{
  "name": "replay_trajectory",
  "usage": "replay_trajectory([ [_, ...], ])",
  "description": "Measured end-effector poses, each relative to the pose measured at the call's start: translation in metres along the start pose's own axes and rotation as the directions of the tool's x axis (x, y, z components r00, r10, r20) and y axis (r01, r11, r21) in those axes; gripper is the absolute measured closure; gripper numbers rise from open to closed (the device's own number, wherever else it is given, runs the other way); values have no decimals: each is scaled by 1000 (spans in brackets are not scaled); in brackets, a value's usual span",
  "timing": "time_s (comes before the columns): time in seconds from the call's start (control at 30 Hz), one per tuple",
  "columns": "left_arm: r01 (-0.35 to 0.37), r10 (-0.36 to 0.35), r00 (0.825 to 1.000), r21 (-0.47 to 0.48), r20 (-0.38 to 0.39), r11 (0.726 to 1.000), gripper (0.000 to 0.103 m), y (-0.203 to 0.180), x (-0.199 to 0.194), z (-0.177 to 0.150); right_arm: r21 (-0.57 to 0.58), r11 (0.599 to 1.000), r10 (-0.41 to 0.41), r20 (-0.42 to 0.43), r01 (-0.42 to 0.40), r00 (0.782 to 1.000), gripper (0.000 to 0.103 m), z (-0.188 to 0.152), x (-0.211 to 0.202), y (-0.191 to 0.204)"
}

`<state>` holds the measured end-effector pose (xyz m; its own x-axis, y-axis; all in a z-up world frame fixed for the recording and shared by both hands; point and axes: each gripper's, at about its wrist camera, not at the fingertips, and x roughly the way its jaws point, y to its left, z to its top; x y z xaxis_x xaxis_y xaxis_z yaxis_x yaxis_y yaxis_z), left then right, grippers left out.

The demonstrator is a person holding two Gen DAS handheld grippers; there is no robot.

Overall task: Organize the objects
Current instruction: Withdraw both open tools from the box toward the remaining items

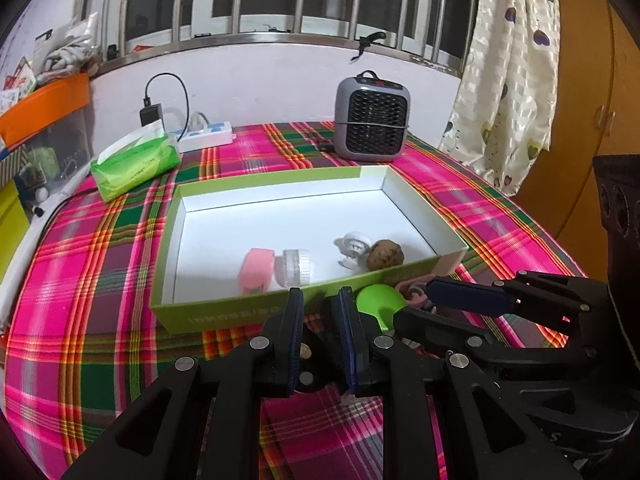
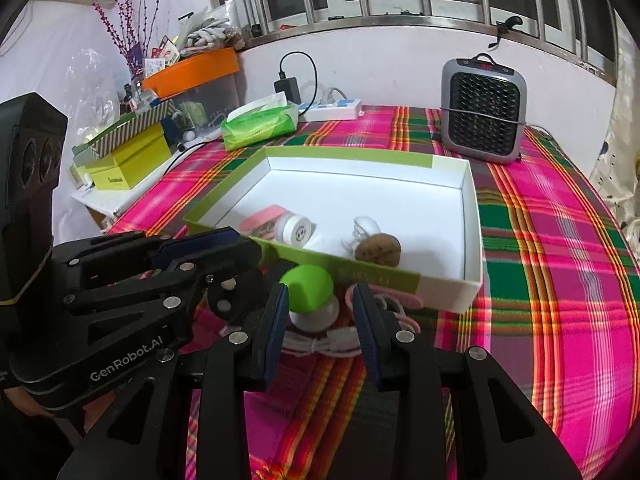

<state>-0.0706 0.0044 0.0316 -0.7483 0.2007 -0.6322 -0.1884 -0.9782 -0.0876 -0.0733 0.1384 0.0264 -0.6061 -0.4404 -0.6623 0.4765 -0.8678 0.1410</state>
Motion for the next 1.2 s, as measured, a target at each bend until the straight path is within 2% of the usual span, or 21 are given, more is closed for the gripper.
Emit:
replay_trajectory([
  [0.5,30,-31,999,-57,-10,998,87,11,-3,-10,96,995,-27,-44,31,999,67,-11,-4,-21],
  [0.67,37,-37,999,-56,-6,998,87,11,-3,-10,104,995,2,-76,6,997,67,-15,-1,-16],
  [0.83,37,-38,999,-62,-1,997,87,11,-5,-10,94,995,-17,-98,26,995,67,-17,2,-5],
  [1.03,43,-43,999,-72,1,996,87,14,-6,-10,187,982,2,-113,20,994,67,-16,8,-15],
  [1.2,46,-46,999,-70,3,996,87,14,-7,-10,293,956,29,-111,5,993,67,-12,10,-32],
])
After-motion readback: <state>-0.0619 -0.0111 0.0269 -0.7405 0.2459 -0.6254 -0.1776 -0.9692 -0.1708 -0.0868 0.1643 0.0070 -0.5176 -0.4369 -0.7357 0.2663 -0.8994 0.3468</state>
